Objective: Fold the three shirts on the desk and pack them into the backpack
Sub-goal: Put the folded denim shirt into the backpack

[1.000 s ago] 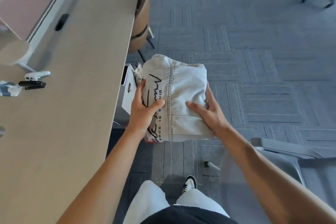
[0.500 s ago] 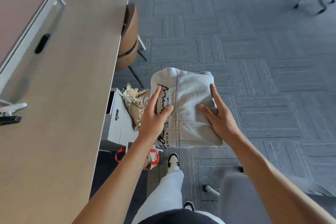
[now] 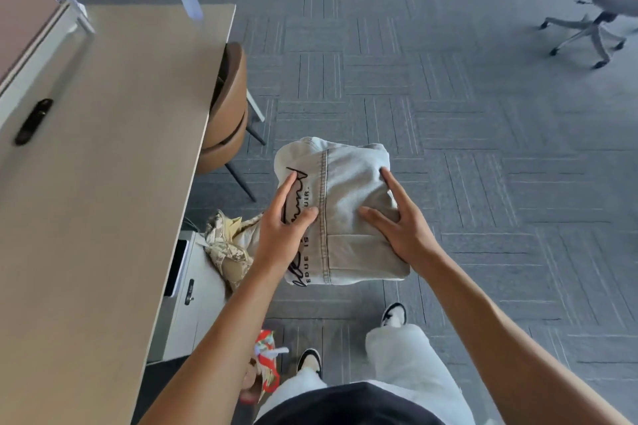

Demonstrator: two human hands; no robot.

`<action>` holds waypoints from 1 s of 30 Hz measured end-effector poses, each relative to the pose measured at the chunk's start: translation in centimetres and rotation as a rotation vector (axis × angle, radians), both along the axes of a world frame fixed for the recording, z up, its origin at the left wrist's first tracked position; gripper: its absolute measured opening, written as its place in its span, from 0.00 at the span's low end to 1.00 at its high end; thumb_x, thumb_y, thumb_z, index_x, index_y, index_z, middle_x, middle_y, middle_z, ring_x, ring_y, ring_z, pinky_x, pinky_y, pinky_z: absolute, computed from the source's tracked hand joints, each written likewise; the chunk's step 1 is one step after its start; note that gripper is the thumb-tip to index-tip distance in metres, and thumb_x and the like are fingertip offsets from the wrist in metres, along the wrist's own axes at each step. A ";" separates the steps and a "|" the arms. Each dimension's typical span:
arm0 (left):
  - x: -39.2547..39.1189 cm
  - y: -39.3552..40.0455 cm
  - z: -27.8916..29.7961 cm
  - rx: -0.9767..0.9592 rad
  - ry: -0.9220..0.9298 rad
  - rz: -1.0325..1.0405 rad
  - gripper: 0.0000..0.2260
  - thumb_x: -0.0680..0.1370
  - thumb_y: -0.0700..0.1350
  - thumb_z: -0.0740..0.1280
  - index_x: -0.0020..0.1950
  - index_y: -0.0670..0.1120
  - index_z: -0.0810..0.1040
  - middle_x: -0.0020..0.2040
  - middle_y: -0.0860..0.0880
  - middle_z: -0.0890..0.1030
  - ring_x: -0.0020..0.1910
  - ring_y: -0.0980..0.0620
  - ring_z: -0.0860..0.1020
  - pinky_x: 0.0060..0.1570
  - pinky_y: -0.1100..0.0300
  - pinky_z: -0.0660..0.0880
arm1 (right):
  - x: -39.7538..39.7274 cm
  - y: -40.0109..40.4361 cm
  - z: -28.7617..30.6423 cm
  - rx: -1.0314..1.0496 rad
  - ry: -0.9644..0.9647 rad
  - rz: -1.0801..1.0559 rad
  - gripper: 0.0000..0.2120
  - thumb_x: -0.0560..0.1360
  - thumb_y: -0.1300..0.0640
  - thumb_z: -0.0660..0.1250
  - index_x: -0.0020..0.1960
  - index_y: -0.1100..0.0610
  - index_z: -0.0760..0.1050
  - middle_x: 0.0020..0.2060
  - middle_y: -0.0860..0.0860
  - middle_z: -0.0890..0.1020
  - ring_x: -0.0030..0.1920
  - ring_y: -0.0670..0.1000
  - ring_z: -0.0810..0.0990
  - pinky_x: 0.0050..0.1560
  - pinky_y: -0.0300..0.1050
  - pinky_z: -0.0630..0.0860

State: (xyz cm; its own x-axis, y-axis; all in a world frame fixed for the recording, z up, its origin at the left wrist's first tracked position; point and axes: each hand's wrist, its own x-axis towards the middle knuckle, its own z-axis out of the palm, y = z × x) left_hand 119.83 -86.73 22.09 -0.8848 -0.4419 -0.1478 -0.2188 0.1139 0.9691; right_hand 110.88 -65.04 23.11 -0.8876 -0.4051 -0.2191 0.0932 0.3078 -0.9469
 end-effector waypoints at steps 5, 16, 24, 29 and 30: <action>-9.5 1.3 -1.2 0.017 -0.004 0.099 0.31 0.78 0.46 0.75 0.78 0.62 0.69 0.74 0.66 0.72 0.73 0.66 0.69 0.77 0.51 0.67 | -11.7 0.3 -1.4 0.015 -0.002 0.086 0.40 0.75 0.45 0.78 0.80 0.33 0.61 0.70 0.35 0.74 0.65 0.40 0.80 0.68 0.49 0.79; -27.1 5.0 -1.3 0.090 -0.041 0.529 0.31 0.77 0.45 0.76 0.77 0.61 0.70 0.73 0.61 0.75 0.69 0.64 0.74 0.73 0.55 0.71 | -37.0 -2.5 -1.5 0.094 0.018 0.520 0.40 0.76 0.48 0.77 0.81 0.33 0.59 0.69 0.38 0.71 0.56 0.35 0.79 0.54 0.27 0.75; -31.7 2.5 -4.4 0.155 -0.020 0.854 0.30 0.77 0.44 0.76 0.74 0.64 0.71 0.65 0.59 0.80 0.61 0.59 0.80 0.63 0.51 0.79 | -44.3 -11.6 -3.7 0.173 0.017 0.810 0.38 0.79 0.47 0.73 0.80 0.30 0.55 0.78 0.46 0.66 0.67 0.50 0.76 0.70 0.55 0.75; -33.0 1.2 -7.2 0.248 0.011 1.027 0.30 0.76 0.42 0.76 0.74 0.62 0.73 0.62 0.58 0.82 0.60 0.55 0.82 0.62 0.49 0.80 | -46.0 -16.5 -5.9 0.188 0.047 0.967 0.39 0.80 0.55 0.73 0.83 0.40 0.56 0.77 0.45 0.67 0.68 0.36 0.73 0.66 0.34 0.70; -33.1 1.1 -7.5 0.259 0.017 1.061 0.30 0.77 0.41 0.76 0.75 0.60 0.72 0.60 0.59 0.82 0.59 0.55 0.82 0.60 0.51 0.80 | -46.2 -17.3 -6.5 0.191 0.039 1.006 0.39 0.80 0.56 0.73 0.84 0.41 0.56 0.76 0.46 0.69 0.64 0.30 0.73 0.61 0.27 0.69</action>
State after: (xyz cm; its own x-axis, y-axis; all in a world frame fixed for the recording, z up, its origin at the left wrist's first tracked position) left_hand 86.74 -85.58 14.58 -0.0745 -0.9383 -0.3376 -0.0712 -0.3327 0.9403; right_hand 64.70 -82.39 16.61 -0.1633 -0.9275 -0.3362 -0.3216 0.3722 -0.8706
